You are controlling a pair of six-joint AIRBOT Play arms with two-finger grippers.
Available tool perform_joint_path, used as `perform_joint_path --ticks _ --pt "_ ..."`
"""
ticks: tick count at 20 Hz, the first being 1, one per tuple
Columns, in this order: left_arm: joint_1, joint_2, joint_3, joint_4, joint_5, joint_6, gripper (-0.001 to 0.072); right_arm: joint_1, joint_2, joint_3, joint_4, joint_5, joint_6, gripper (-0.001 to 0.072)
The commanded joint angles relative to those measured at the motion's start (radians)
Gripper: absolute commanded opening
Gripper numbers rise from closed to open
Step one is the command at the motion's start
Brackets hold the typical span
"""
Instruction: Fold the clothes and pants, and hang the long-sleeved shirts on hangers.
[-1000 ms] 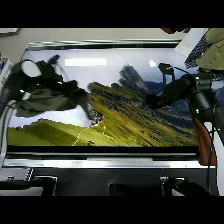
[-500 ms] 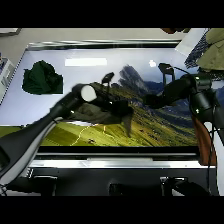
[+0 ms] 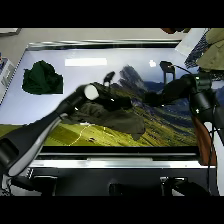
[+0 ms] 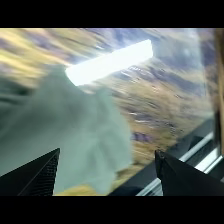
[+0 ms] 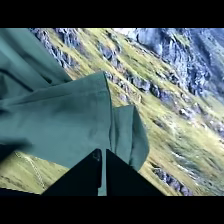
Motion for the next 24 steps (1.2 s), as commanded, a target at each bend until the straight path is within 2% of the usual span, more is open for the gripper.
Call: perform_joint_path --ticks 1,2,4,5,7,11,13,16,20,24 --pt "0.200 0.026 0.033 0.018 -0.245 -0.006 0.0667 0.000 0.010 0.001 -0.024 -0.016 -0.039 0.0072" --pt "0.264 0.046 0.033 0.059 -0.312 -0.006 0.0664 -0.012 0.016 0.001 -0.059 -0.032 -0.060 0.0082" --pt "0.388 0.097 0.032 0.195 -0.430 -0.006 0.0661 -0.095 0.028 0.001 -0.099 -0.054 -0.064 0.0276" --pt "0.446 0.126 0.029 0.261 -0.470 0.002 0.0662 -0.164 0.028 0.000 -0.074 -0.049 -0.064 0.0283" --pt "0.557 0.189 -0.002 0.327 -0.497 0.022 0.0662 -0.343 0.028 -0.045 0.108 -0.007 -0.069 0.0283" --pt "0.748 0.290 -0.107 0.328 -0.500 0.057 0.0661 -0.565 -0.037 -0.291 0.575 0.028 -0.264 0.0296" --pt "0.803 0.304 -0.133 0.328 -0.521 0.077 0.0662 -0.570 -0.089 -0.387 0.652 0.026 -0.343 0.0465" --pt "0.834 0.302 -0.139 0.334 -0.534 0.118 0.0662 -0.538 -0.158 -0.442 0.708 0.046 -0.394 0.0477" --pt "0.835 0.294 -0.139 0.371 -0.532 0.117 0.0665 -0.429 -0.255 -0.442 0.719 0.137 -0.399 0.0476" --pt "0.837 0.293 -0.139 0.371 -0.543 0.111 0.0665 -0.331 -0.330 -0.441 0.758 0.163 -0.400 0.0473"
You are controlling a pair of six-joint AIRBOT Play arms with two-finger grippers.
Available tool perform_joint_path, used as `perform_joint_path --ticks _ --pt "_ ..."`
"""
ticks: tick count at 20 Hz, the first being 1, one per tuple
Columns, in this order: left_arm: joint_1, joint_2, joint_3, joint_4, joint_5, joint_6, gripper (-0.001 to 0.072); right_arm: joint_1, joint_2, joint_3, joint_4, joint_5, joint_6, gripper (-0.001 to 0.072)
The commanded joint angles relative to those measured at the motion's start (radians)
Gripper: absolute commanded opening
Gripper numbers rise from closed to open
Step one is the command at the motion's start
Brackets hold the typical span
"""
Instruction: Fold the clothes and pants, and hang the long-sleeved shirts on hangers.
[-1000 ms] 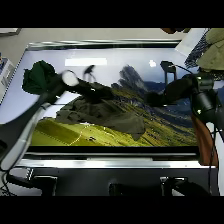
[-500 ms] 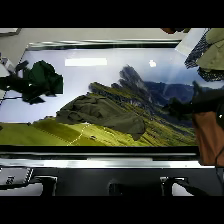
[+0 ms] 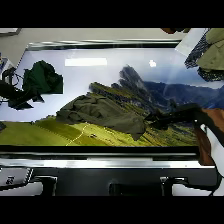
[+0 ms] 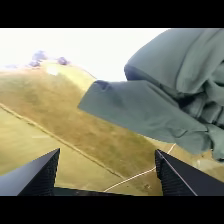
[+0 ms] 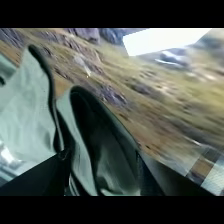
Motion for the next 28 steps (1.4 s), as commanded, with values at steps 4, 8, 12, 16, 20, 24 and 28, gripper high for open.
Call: perform_joint_path --ticks 4,8,12,16,20,24,28 --pt "0.041 0.000 -0.081 0.009 0.009 -0.007 0.0665 0.086 -0.051 -0.003 0.035 0.036 -0.015 0.0153" --pt "0.100 0.014 -0.303 -0.107 0.130 0.051 0.0665 0.051 -0.030 -0.001 0.030 -0.004 -0.014 0.0028" --pt "0.103 0.013 -0.497 -0.319 0.355 0.129 0.0665 0.054 0.041 -0.001 0.021 -0.024 0.004 0.0029" --pt "0.102 -0.025 -0.550 -0.381 0.427 0.211 0.0664 0.054 0.087 -0.001 0.019 -0.025 0.029 0.0029" --pt "0.102 -0.073 -0.550 -0.382 0.457 0.229 0.0662 0.054 0.103 0.000 0.021 -0.027 0.042 0.0029" --pt "0.098 -0.087 -0.550 -0.383 0.513 0.228 0.0586 0.054 0.129 0.000 0.021 -0.026 0.043 0.0029" --pt "0.051 -0.095 -0.549 -0.387 0.544 0.229 0.0358 0.054 0.162 0.000 0.020 -0.016 0.046 0.0029"
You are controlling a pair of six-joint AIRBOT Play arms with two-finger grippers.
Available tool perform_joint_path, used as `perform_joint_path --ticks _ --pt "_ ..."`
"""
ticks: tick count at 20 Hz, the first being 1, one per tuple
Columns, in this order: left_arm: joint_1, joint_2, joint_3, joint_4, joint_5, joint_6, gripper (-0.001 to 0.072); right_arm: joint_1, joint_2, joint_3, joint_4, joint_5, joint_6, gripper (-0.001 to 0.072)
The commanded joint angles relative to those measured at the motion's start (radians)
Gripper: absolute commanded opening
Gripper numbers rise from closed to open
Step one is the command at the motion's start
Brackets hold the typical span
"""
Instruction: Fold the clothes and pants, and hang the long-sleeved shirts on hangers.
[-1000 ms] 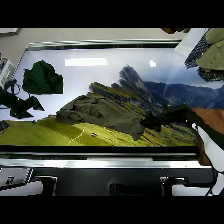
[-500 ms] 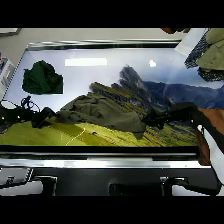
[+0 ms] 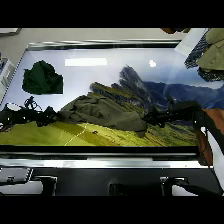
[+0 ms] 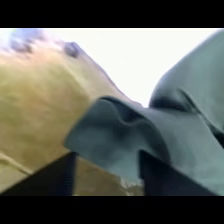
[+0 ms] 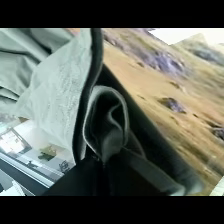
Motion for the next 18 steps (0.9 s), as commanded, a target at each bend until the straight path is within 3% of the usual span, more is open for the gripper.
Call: perform_joint_path --ticks 1,2,8,15,18 --pt "-0.045 -0.014 -0.001 -0.003 0.026 0.003 0.0188 -0.001 0.033 0.001 0.001 0.015 0.003 0.0029" --pt "-0.060 -0.014 -0.001 -0.006 0.026 0.003 0.0014 -0.001 0.047 0.001 0.001 0.024 0.004 0.0029" --pt "-0.070 0.071 0.150 -0.016 0.004 0.006 0.0010 -0.001 0.158 0.041 0.000 0.109 -0.019 0.0028" --pt "-0.047 0.372 0.620 0.079 0.004 0.000 0.0010 -0.001 0.314 0.430 -0.039 0.095 -0.072 0.0028" --pt "-0.039 0.514 0.764 0.136 0.005 -0.069 0.0011 -0.001 0.429 0.581 -0.098 0.060 -0.065 0.0028"
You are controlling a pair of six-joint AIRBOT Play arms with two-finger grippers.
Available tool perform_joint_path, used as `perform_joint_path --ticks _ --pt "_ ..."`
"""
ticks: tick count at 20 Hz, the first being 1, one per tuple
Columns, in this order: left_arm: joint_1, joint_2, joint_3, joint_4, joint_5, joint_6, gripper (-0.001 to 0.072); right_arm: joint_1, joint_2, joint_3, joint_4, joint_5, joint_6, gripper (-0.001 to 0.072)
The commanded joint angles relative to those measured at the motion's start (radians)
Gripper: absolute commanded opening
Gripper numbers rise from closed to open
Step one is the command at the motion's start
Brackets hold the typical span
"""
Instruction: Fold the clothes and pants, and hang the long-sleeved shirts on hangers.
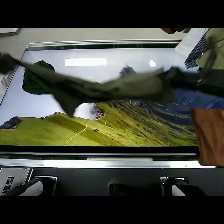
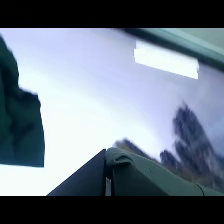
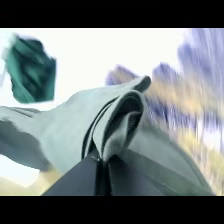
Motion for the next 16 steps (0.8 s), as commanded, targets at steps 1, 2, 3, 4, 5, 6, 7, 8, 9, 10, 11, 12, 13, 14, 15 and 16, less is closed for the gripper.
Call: perform_joint_path --ticks 1,2,3,4,5,6,7,8,9,10,11,12,13,14,15,16 --pt "0.007 0.171 0.169 0.091 0.006 -0.073 0.0011 -0.001 0.136 0.174 -0.079 -0.037 0.016 0.0028" --pt "0.007 0.225 0.182 0.130 0.006 -0.098 0.0011 -0.001 0.185 0.195 -0.105 -0.050 0.040 0.0028" --pt "0.007 0.272 0.182 0.168 0.007 -0.123 0.0011 -0.001 0.232 0.199 -0.119 -0.056 0.063 0.0028" --pt "0.007 0.320 0.181 0.210 0.006 -0.151 0.0011 -0.001 0.280 0.199 -0.130 -0.063 0.085 0.0028" --pt "0.007 0.357 0.181 0.250 0.006 -0.173 0.0011 -0.001 0.326 0.199 -0.144 -0.072 0.115 0.0028" --pt "0.007 0.391 0.181 0.290 0.007 -0.198 0.0011 -0.001 0.362 0.199 -0.165 -0.077 0.154 0.0028" --pt "0.007 0.415 0.181 0.320 0.007 -0.219 0.0011 -0.001 0.394 0.199 -0.185 -0.079 0.194 0.0028" --pt "0.007 0.429 0.181 0.337 0.007 -0.229 0.0011 -0.001 0.415 0.199 -0.195 -0.078 0.228 0.0028" --pt "0.007 0.434 0.181 0.338 0.007 -0.229 0.0011 -0.001 0.426 0.199 -0.200 -0.080 0.265 0.0028" --pt "0.007 0.430 0.181 0.338 0.008 -0.229 0.0011 -0.001 0.427 0.199 -0.201 -0.083 0.307 0.0028" --pt "0.007 0.415 0.181 0.338 0.015 -0.227 0.0011 -0.001 0.420 0.199 -0.201 -0.084 0.346 0.0028" --pt "0.007 0.390 0.181 0.337 0.031 -0.226 0.0011 -0.001 0.405 0.199 -0.202 -0.086 0.377 0.0028" --pt "0.006 0.356 0.181 0.336 0.048 -0.225 0.0011 -0.001 0.382 0.199 -0.202 -0.095 0.385 0.0028" --pt "0.002 0.310 0.181 0.333 0.064 -0.225 0.0011 -0.001 0.345 0.199 -0.204 -0.116 0.392 0.0028" --pt "-0.013 0.251 0.181 0.332 0.078 -0.224 0.0010 -0.001 0.301 0.199 -0.210 -0.148 0.418 0.0028" --pt "-0.035 0.187 0.181 0.330 0.084 -0.198 0.0010 -0.001 0.243 0.196 -0.209 -0.190 0.447 0.0028"
